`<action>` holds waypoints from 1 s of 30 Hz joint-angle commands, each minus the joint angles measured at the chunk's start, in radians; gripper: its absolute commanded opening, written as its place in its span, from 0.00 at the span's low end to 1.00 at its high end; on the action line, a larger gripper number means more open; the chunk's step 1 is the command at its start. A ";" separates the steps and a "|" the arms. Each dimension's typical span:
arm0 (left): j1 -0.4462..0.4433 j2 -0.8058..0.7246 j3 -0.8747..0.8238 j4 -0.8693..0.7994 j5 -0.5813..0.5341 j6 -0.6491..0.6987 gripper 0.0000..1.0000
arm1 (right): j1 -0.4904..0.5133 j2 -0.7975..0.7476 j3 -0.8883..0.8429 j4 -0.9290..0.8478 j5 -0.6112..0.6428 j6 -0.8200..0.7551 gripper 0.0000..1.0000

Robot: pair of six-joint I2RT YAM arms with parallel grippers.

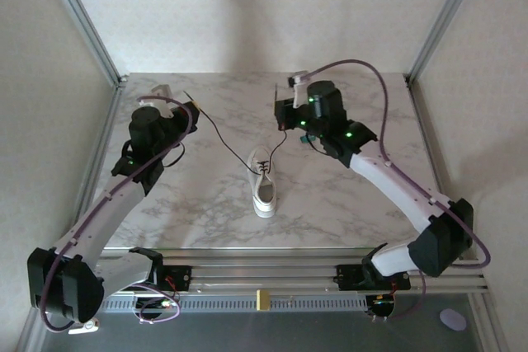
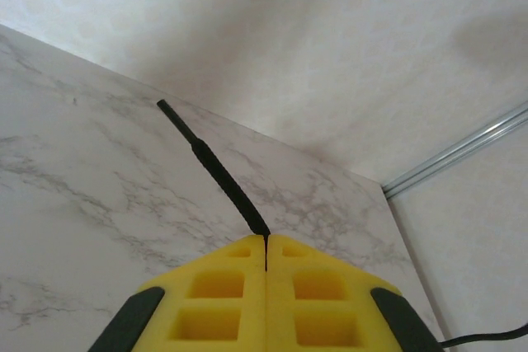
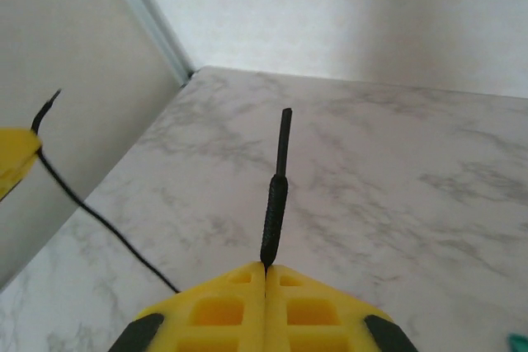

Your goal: Tie the shoes

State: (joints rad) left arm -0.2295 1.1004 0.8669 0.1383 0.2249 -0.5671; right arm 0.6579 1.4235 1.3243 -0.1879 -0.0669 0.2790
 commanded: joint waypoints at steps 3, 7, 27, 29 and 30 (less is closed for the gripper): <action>-0.018 -0.077 -0.062 0.042 0.005 0.007 0.00 | 0.044 0.092 0.077 0.112 -0.144 0.018 0.00; -0.021 -0.117 -0.102 0.043 -0.011 0.006 0.00 | 0.059 0.140 0.075 0.226 -0.275 0.094 0.00; -0.084 -0.278 -0.210 0.074 -0.026 -0.007 0.00 | 0.071 0.429 0.143 0.213 -0.445 0.395 0.00; -0.090 -0.287 -0.215 0.075 -0.016 -0.005 0.00 | 0.075 0.465 0.173 0.170 -0.457 0.402 0.00; -0.095 -0.292 -0.216 0.077 -0.007 -0.005 0.00 | 0.079 0.487 0.200 0.134 -0.460 0.401 0.00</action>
State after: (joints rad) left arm -0.3096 0.8326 0.6601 0.1833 0.1913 -0.5758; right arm 0.7200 1.8668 1.4513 0.0441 -0.4919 0.6453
